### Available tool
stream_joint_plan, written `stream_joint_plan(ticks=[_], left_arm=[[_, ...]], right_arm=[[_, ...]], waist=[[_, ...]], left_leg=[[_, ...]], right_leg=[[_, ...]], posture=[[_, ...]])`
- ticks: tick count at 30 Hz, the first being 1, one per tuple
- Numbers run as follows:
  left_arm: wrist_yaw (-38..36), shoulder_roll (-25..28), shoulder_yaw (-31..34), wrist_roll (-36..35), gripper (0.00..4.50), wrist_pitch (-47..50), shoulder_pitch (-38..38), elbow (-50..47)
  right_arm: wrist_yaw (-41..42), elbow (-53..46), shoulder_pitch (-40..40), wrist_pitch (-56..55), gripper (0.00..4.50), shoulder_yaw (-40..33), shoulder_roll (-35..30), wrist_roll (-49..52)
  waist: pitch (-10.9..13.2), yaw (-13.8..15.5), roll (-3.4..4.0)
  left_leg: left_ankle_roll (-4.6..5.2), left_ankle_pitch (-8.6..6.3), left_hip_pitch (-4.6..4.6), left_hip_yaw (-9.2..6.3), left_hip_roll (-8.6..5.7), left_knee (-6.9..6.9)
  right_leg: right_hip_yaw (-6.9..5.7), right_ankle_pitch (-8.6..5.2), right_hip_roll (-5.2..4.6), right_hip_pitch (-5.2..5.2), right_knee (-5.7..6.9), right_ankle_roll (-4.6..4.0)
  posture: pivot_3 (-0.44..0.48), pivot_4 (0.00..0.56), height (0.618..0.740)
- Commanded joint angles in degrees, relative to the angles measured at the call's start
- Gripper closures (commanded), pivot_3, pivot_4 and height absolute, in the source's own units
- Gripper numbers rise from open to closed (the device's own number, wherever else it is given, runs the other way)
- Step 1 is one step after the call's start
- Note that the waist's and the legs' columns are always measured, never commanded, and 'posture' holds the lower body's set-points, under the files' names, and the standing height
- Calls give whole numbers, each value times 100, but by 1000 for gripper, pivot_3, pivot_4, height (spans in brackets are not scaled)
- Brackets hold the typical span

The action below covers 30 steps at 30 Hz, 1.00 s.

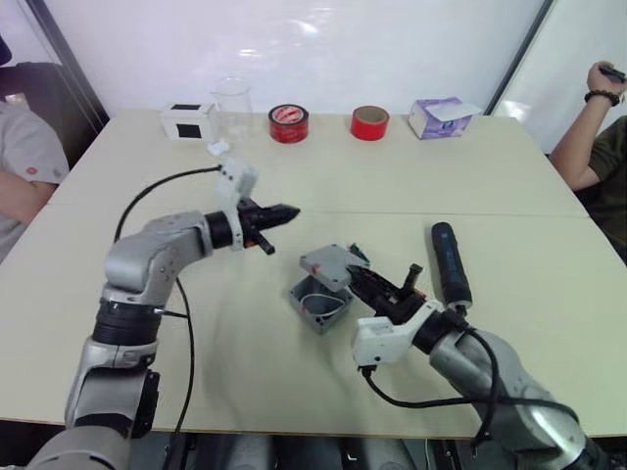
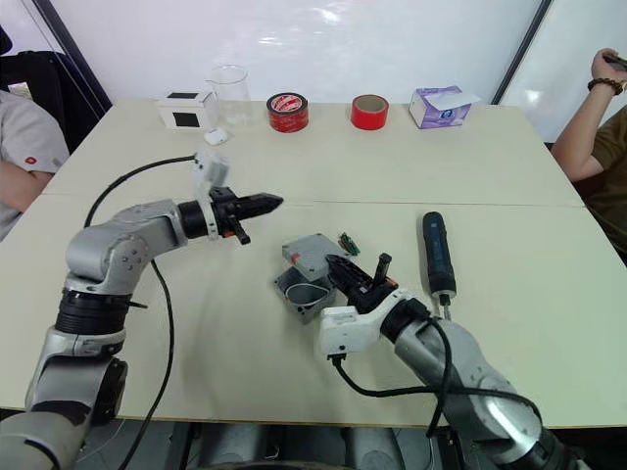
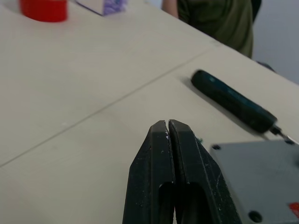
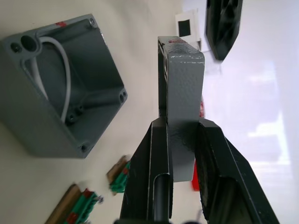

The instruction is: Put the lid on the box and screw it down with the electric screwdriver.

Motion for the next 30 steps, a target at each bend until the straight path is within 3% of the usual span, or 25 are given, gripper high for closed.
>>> stream_joint_plan(ticks=[1, 14, 30], left_arm=[[-392, 178, -354, 281, 4458, -280, -182, -211], [-1430, 409, -885, 548, 4458, -428, -223, -165], [-1744, 635, -1286, 1005, 4458, -629, 116, -370]], right_arm=[[97, -294, 142, -146, 4354, -23, 210, -392], [355, 213, 181, -768, 4354, 14, 534, -897], [229, 653, 471, -1404, 4354, -192, 438, -1027]], waist=[[0, -1, 0], [0, -5, 0], [-2, 7, -1]], left_leg=[[0, 0, 0, -1, 0, 0], [1, 0, 4, 0, 1, 1], [1, 0, 8, -1, 1, 4]], right_leg=[[0, 0, 1, 0, 0, 0], [0, -8, 4, 2, 2, -14], [0, -9, 3, 10, 4, -15]], posture=[[0, 150, 740], [0, 150, 740], [0, 150, 740]])
